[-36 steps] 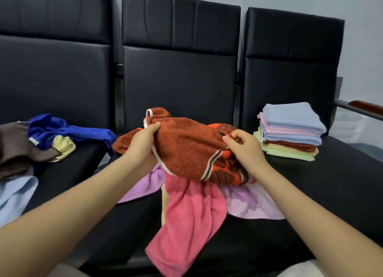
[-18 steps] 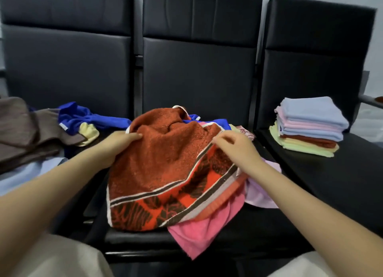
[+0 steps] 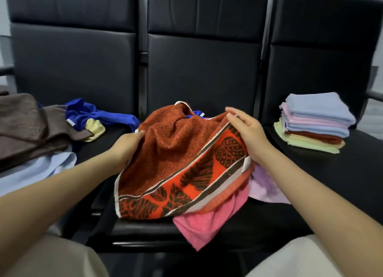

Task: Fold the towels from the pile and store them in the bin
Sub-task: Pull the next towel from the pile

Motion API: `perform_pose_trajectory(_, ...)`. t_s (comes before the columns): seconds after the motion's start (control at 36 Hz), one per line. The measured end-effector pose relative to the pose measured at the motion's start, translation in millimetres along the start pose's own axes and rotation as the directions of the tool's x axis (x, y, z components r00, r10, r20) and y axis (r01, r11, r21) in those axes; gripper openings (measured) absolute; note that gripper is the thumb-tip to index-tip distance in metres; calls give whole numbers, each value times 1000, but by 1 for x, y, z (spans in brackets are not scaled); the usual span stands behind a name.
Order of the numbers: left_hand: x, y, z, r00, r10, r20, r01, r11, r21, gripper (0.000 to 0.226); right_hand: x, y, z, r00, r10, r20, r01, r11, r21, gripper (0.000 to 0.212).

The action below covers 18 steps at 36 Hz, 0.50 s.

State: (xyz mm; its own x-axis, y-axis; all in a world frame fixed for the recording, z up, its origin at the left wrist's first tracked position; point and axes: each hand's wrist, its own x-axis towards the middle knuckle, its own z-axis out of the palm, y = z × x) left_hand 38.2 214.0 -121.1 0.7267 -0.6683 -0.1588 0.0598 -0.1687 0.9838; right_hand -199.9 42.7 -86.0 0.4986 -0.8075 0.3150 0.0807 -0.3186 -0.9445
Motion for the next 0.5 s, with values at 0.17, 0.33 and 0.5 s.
perform_pose_trajectory(0.17,-6,23,14,997,73,-27,-77,980,-182,26,-6,-21,-18,986,136,99,-168,769,617,26)
perform_pose_trajectory(0.33,-10,28,26,981,172,-89,-172,985,10,27,-14,-16,-50,970,242,3,-222,884,412,45)
perform_pose_trajectory(0.5,-24,7,53,993,119,-14,-112,966,233,23,-47,-11,-60,844,472,257,-203,722,-661,31)
